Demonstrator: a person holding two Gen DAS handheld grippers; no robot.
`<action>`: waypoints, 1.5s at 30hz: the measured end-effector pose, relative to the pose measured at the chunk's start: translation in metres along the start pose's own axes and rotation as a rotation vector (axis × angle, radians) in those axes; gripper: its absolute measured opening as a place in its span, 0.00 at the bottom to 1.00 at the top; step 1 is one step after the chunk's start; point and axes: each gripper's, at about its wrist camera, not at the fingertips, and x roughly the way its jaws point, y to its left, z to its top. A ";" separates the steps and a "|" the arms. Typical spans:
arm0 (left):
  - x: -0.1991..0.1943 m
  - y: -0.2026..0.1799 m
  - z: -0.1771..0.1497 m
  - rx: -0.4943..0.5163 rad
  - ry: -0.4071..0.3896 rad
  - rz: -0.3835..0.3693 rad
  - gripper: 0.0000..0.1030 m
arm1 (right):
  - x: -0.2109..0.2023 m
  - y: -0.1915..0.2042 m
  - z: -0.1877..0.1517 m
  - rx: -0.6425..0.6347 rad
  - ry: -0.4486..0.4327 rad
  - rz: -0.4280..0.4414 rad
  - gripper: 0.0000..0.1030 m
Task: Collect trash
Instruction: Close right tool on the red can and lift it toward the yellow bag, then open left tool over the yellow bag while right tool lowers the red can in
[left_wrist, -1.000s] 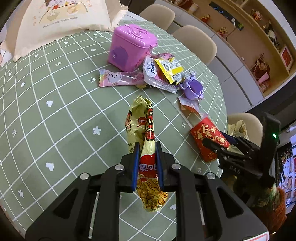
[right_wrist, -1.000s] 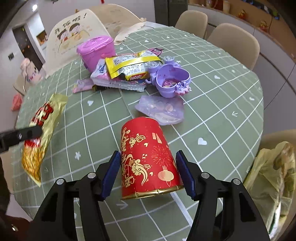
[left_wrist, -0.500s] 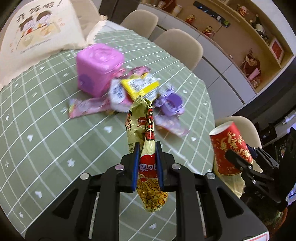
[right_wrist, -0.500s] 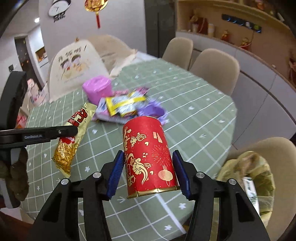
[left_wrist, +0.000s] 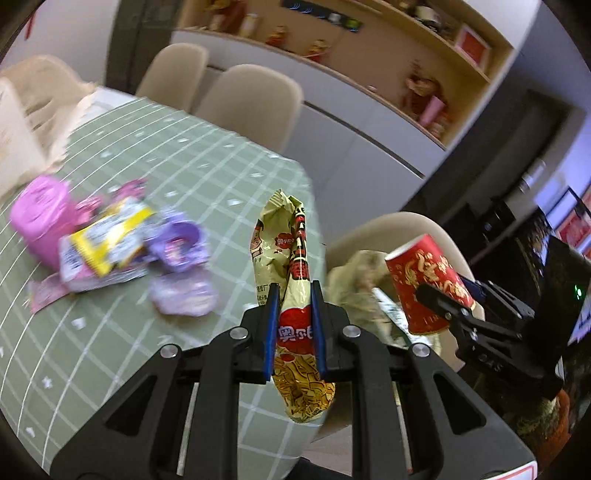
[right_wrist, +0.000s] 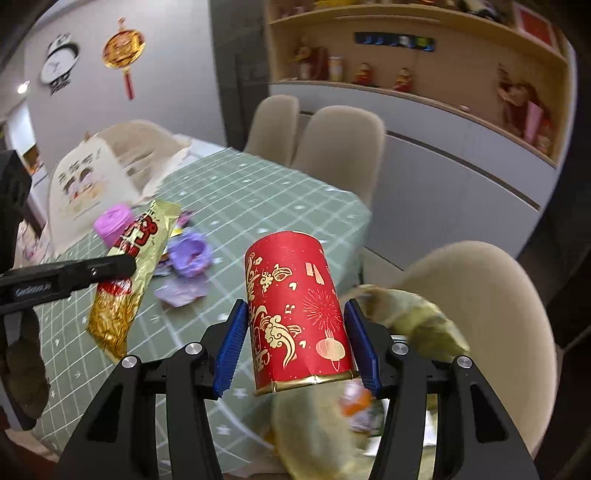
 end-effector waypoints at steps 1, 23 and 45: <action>0.005 -0.012 0.001 0.021 0.002 -0.007 0.14 | -0.003 -0.010 -0.001 0.009 -0.008 -0.010 0.49; 0.146 -0.160 -0.004 0.145 0.159 -0.133 0.62 | -0.013 -0.172 -0.025 0.137 -0.044 -0.020 0.49; 0.018 0.015 -0.039 -0.229 -0.006 0.243 0.70 | 0.135 -0.095 -0.073 0.124 0.334 0.152 0.55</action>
